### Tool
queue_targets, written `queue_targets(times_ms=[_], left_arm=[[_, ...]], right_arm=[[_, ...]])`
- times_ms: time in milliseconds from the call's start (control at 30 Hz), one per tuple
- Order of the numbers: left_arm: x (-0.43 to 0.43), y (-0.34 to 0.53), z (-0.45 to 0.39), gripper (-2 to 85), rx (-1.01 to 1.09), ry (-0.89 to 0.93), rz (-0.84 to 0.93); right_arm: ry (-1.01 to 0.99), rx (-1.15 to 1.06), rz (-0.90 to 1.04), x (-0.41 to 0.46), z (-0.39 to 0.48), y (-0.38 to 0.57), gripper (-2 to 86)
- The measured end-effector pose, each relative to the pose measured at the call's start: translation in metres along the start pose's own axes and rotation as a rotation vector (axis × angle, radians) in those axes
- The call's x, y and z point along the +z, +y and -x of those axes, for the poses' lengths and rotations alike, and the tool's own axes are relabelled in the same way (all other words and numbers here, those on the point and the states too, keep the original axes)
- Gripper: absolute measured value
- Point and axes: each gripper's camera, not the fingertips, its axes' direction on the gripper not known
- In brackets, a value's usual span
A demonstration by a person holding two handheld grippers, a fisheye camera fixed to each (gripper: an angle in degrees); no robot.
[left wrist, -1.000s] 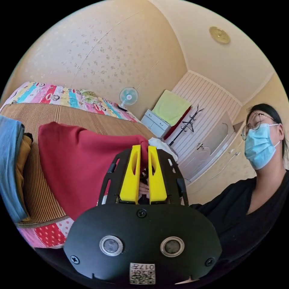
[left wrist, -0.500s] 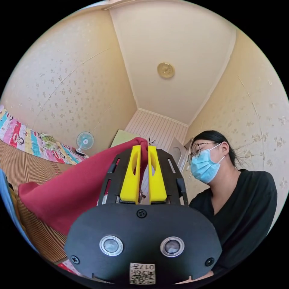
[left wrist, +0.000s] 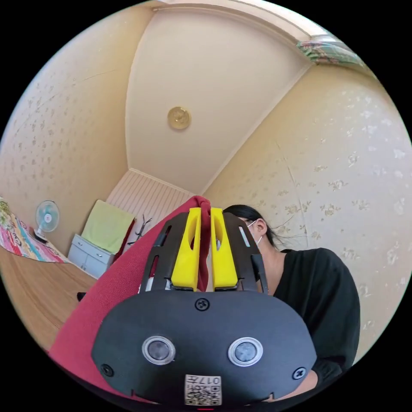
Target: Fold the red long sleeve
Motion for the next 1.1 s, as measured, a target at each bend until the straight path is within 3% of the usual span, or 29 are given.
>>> queue_targets(times_ms=[167,533,667,733,833,933,1100], left_arm=[[-0.005,0.002,0.017,4.2,-0.052,0.226,-0.079],[0.004,-0.020,-0.002,4.1,-0.019,0.273,-0.052],[0.009,-0.022,-0.007,4.1,-0.004,0.331,-0.073],[0.012,-0.023,-0.009,4.1,-0.001,0.348,-0.082],[0.020,-0.025,-0.013,4.2,0.006,0.343,-0.075],[0.031,-0.026,-0.013,4.2,0.011,0.362,-0.070],[0.052,-0.024,-0.007,4.1,-0.015,0.367,-0.078]], right_arm=[[-0.055,-0.047,0.069,0.029,0.037,0.010,7.6],[-0.446,-0.247,0.204,0.072,0.139,0.045,2.2],[-0.279,-0.276,0.173,0.075,0.170,0.055,4.4],[-0.076,-0.252,0.049,0.062,0.183,0.064,8.3],[0.060,-0.291,-0.037,0.059,0.198,0.077,10.9],[0.171,-0.292,0.010,0.082,0.202,0.088,13.2],[0.143,-0.319,0.125,0.128,0.211,0.104,10.7]])
